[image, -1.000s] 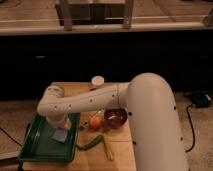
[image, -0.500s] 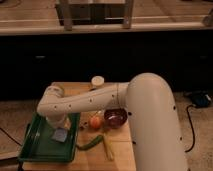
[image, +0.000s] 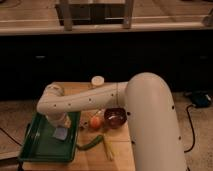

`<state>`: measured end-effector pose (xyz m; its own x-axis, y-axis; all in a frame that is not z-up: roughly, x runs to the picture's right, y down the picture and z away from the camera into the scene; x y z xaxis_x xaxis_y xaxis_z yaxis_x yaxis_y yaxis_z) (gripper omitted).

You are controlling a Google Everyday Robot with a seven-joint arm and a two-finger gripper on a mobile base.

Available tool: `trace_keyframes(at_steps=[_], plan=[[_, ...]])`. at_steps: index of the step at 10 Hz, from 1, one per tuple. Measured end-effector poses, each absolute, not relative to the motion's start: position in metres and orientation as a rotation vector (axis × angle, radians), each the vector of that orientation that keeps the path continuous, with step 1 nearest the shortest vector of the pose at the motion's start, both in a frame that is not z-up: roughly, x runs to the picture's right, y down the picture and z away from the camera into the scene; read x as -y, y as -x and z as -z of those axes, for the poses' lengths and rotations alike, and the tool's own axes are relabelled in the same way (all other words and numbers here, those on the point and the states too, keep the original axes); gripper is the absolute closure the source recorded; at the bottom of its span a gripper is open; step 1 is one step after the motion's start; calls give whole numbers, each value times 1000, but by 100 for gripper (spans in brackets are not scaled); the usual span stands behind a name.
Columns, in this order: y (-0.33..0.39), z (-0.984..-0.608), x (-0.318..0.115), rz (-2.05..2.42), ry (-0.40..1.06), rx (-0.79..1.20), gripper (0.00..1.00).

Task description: Wipe tray with sponge

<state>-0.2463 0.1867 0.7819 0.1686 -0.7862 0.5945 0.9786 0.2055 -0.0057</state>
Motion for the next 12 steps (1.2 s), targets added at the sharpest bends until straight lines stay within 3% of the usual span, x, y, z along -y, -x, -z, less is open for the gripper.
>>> trace_keyframes(at_steps=[8, 12], plan=[[309, -798, -188, 1494, 453, 568, 100], [318, -767, -244, 1594, 463, 639, 100]])
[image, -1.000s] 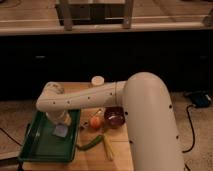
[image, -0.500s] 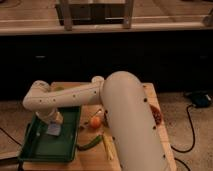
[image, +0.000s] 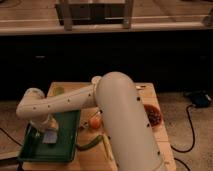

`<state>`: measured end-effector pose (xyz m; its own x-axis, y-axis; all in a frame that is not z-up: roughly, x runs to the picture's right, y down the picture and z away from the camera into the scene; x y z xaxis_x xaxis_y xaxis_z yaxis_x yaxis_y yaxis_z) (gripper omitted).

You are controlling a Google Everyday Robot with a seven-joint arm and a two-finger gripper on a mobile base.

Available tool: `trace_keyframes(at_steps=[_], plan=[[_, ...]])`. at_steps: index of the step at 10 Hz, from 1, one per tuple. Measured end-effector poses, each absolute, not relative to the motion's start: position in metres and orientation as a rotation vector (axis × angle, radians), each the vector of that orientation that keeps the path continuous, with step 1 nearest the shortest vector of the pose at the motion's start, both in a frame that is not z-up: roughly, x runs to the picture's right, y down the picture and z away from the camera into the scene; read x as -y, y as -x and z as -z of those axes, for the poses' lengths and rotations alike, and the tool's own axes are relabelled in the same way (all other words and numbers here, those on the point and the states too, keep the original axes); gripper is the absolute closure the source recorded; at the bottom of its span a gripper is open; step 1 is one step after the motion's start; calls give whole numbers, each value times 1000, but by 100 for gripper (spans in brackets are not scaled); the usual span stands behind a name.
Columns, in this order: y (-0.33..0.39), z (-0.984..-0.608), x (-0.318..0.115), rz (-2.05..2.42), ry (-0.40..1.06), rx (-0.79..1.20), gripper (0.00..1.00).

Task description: Wipe tray with sponge

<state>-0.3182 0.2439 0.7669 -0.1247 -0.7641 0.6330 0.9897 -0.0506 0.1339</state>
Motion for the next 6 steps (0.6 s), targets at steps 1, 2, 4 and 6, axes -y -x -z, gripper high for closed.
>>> trace_keyframes(at_steps=[1, 2, 4, 6], plan=[[313, -762, -251, 1602, 469, 641, 100], [302, -757, -258, 1599, 471, 643, 100], [280, -755, -257, 1566, 474, 624, 100], [256, -761, -243, 1508, 483, 590, 100]])
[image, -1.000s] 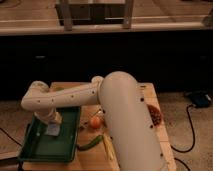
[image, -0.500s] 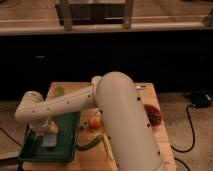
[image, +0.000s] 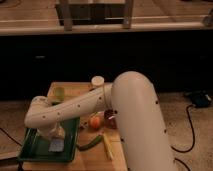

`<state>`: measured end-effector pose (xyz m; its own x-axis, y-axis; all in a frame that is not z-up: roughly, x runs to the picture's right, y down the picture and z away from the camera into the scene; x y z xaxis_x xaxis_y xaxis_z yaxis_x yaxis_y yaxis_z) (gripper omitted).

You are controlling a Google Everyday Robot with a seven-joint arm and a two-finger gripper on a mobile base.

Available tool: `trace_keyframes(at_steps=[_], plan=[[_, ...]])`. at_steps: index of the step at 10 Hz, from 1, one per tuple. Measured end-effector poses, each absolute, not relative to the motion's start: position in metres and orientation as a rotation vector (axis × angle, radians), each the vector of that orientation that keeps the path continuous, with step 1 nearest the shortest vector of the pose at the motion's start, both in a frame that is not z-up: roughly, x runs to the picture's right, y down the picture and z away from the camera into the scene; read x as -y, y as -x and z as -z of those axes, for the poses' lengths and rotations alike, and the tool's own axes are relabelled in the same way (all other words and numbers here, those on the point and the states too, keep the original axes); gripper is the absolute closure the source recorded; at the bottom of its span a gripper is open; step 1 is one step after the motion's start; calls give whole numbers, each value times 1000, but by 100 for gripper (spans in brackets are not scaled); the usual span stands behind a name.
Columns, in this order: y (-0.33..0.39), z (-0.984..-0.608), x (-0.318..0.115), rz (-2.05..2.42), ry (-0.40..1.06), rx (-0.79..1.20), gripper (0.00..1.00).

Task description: Wipe tray with sponge

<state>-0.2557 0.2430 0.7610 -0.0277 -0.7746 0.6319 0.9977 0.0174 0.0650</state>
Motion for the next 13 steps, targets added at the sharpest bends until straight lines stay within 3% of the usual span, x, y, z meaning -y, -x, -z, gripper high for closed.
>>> trace_keyframes(at_steps=[5, 10, 13], plan=[[250, -789, -201, 1440, 488, 557, 100], [306, -797, -204, 1549, 496, 620, 100], [314, -781, -227, 1615, 502, 663, 100]])
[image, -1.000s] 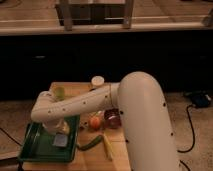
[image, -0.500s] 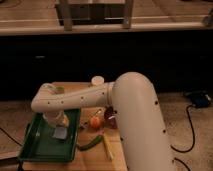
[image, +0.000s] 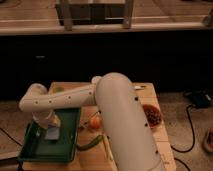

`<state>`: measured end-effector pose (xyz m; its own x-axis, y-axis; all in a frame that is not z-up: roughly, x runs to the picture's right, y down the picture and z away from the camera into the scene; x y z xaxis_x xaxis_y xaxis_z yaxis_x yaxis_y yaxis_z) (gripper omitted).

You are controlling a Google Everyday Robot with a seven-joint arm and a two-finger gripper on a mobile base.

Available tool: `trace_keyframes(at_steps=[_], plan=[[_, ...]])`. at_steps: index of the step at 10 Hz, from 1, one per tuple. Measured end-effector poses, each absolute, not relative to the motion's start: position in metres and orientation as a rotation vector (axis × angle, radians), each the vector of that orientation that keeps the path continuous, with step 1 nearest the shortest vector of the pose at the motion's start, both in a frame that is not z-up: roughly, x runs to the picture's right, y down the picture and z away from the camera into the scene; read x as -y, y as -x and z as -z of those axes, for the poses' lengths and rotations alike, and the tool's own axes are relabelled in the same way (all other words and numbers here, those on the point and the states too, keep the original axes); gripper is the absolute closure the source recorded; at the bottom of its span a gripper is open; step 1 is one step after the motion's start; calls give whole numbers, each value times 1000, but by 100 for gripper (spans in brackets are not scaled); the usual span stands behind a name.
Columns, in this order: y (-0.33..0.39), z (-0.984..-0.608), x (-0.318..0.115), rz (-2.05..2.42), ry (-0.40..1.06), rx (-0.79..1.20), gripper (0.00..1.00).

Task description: Wipe tray with sponge

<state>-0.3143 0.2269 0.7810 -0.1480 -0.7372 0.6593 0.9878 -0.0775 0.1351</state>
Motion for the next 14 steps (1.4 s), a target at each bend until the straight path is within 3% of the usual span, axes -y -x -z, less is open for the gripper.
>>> trace_keyframes(at_steps=[5, 14], plan=[[283, -740, -274, 1606, 497, 709, 100], [245, -778, -194, 1482, 452, 617, 100]])
